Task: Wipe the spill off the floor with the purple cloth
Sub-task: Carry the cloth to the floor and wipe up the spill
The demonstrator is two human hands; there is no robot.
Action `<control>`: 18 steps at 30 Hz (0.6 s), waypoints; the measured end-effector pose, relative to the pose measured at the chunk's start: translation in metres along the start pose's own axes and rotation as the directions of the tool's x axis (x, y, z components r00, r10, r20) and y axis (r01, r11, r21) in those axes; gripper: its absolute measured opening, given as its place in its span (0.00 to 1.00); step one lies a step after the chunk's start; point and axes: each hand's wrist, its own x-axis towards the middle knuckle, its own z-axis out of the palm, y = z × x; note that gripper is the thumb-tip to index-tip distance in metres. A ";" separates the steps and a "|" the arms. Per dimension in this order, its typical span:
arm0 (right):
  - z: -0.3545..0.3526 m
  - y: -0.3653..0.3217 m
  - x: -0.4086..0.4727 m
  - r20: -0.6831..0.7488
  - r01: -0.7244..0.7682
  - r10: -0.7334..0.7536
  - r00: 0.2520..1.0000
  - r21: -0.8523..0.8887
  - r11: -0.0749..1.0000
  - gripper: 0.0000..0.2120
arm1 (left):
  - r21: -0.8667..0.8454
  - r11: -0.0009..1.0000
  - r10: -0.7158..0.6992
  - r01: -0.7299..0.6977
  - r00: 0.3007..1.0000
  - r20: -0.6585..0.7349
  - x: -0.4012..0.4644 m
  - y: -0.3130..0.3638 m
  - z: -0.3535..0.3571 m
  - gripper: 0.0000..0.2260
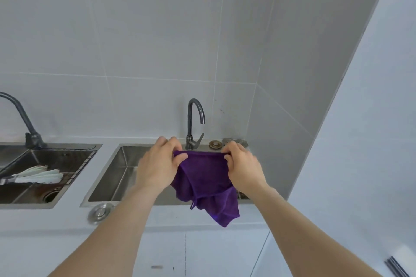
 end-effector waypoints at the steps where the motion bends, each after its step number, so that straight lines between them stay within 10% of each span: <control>1: -0.006 -0.004 -0.008 -0.001 -0.001 0.001 1.000 -0.002 1.000 0.07 | -0.003 1.000 0.006 -0.006 1.000 -0.002 -0.007 0.003 -0.006 0.08; 18: -0.077 0.027 -0.115 0.002 -0.100 0.100 0.995 0.037 0.994 0.04 | -0.086 0.996 0.021 -0.019 0.999 0.024 -0.103 0.074 -0.014 0.09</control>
